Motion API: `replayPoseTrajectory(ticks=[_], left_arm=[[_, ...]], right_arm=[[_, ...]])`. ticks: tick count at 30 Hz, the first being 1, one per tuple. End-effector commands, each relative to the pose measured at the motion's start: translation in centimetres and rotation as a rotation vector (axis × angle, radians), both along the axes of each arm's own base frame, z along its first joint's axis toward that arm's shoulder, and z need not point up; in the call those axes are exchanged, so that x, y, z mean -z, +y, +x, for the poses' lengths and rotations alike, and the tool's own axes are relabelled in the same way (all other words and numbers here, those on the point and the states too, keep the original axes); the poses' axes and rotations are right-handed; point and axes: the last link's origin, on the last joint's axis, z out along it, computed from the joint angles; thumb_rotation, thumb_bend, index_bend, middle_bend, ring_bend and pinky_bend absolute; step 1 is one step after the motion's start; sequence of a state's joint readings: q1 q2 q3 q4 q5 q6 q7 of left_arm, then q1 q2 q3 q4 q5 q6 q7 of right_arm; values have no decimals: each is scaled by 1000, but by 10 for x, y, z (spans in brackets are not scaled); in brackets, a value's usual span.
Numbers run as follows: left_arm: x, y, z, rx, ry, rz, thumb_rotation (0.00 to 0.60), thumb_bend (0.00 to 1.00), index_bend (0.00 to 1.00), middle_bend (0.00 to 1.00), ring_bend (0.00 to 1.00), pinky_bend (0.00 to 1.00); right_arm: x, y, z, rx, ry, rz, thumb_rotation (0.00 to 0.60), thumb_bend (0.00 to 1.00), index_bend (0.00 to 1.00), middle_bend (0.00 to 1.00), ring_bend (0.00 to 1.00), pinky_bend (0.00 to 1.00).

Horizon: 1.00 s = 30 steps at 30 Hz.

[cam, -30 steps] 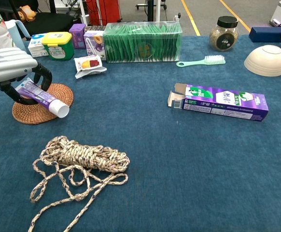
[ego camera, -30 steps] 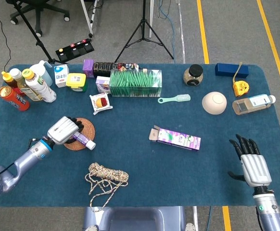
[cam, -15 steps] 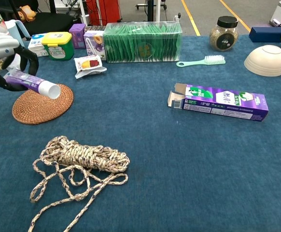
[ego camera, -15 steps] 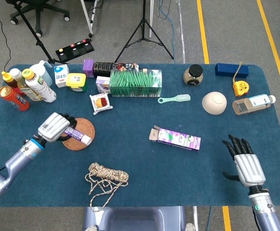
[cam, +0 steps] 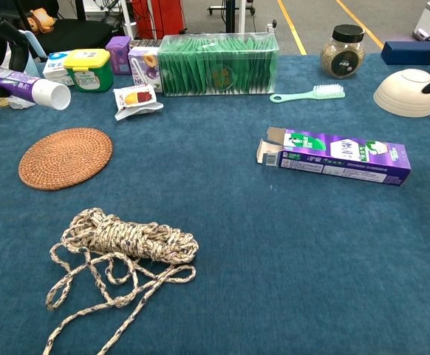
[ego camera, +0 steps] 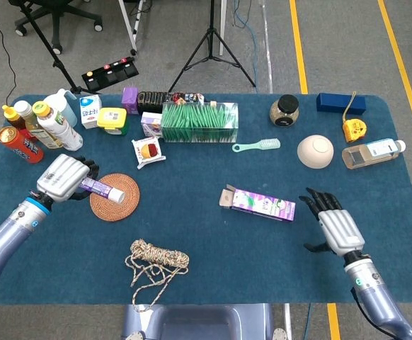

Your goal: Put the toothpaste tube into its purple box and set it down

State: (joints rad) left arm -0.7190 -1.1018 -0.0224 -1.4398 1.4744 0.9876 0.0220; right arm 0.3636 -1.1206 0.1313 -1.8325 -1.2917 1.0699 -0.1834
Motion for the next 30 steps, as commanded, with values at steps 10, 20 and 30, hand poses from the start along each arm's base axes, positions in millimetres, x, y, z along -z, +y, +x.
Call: replayPoseTrajectory(ticks=[10, 20, 30], left_arm=[[-10, -4, 4, -17, -2, -2, 600, 301, 639, 486, 450, 621], [-20, -4, 4, -21, -4, 19, 600, 303, 638, 486, 451, 621], [-23, -4, 1, -32, 2, 25, 600, 303, 638, 486, 450, 621]], right_arm=[[60, -40, 48, 132, -18, 46, 600, 0, 103, 75, 45, 0], [91, -52, 64, 159, 60, 38, 600, 0, 143, 110, 79, 22], [90, -65, 52, 215, 134, -76, 600, 0, 165, 183, 156, 53]])
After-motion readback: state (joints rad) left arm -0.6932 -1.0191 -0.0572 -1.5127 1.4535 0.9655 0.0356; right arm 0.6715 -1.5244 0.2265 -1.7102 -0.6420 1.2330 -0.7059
